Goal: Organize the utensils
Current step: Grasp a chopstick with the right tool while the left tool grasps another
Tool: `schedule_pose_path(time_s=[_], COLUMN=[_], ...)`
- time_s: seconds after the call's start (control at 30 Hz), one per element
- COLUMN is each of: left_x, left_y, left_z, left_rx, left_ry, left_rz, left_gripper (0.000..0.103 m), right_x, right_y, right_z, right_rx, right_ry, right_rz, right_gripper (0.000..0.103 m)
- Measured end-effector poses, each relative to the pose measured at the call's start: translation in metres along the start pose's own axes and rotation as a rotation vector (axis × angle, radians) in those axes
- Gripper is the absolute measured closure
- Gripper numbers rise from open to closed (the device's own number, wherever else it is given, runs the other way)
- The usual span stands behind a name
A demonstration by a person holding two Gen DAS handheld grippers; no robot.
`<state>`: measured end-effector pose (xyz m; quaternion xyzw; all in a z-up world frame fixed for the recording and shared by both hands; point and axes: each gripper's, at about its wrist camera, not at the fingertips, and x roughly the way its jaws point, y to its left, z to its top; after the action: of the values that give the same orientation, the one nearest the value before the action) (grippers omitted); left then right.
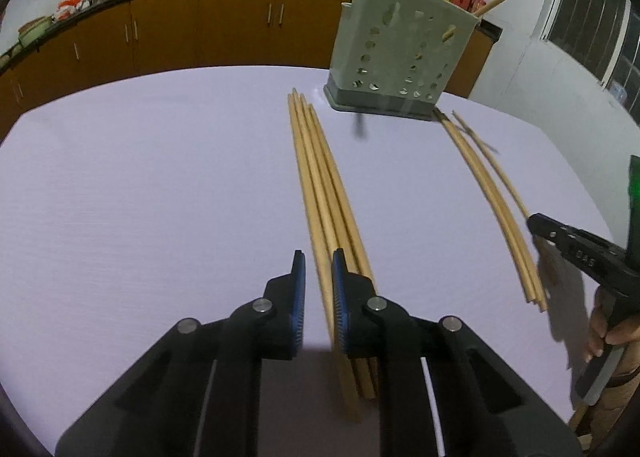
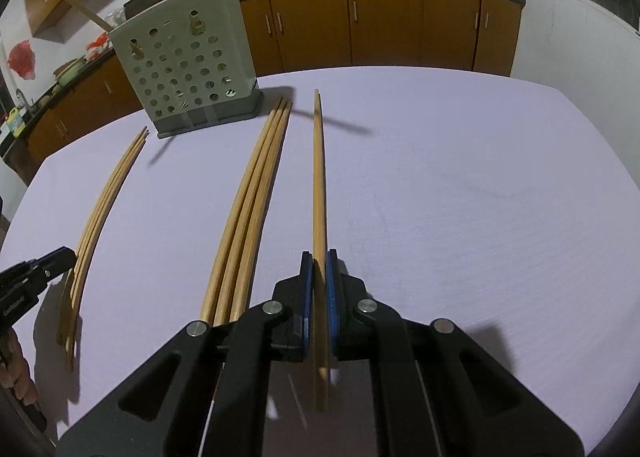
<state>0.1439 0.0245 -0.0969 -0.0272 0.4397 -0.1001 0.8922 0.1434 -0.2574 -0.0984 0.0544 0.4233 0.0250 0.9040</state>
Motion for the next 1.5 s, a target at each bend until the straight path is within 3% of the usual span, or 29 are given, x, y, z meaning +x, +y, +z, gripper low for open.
schedule_pose_path(time_s=[0.3,0.37,0.57,0.7,1.5], left_x=[0.008,0.009,0.005,-0.001,-0.002], left_y=[-0.009,-0.009,0.021,0.036,0.039], left_z=[0.004,0.005,0.006,0.001,-0.002], left_rx=[0.030,0.024,-0.038,-0.061,-0.096], left_ry=[0.001,-0.005,-0.011,-0.021,-0.038], left_rz=[0.050,0.072,0.094,0.086,0.072], left_gripper=[0.088,0.092,0.095,0.095,0.094], right_x=[-0.001,0.000,0.001,0.000,0.003], right_y=[0.009,0.012,0.000,-0.009,-0.005], right_z=[-0.003,-0.003,0.001,-0.001,0.000], right_rx=[-0.025,-0.035,-0.023,-0.004,-0.014], right_ry=[-0.005,-0.011,-0.029,-0.033,-0.031], right_rz=[0.002,0.000,-0.049,-0.035,-0.048], right_gripper=[0.095,0.095,0.095,0.095,0.095])
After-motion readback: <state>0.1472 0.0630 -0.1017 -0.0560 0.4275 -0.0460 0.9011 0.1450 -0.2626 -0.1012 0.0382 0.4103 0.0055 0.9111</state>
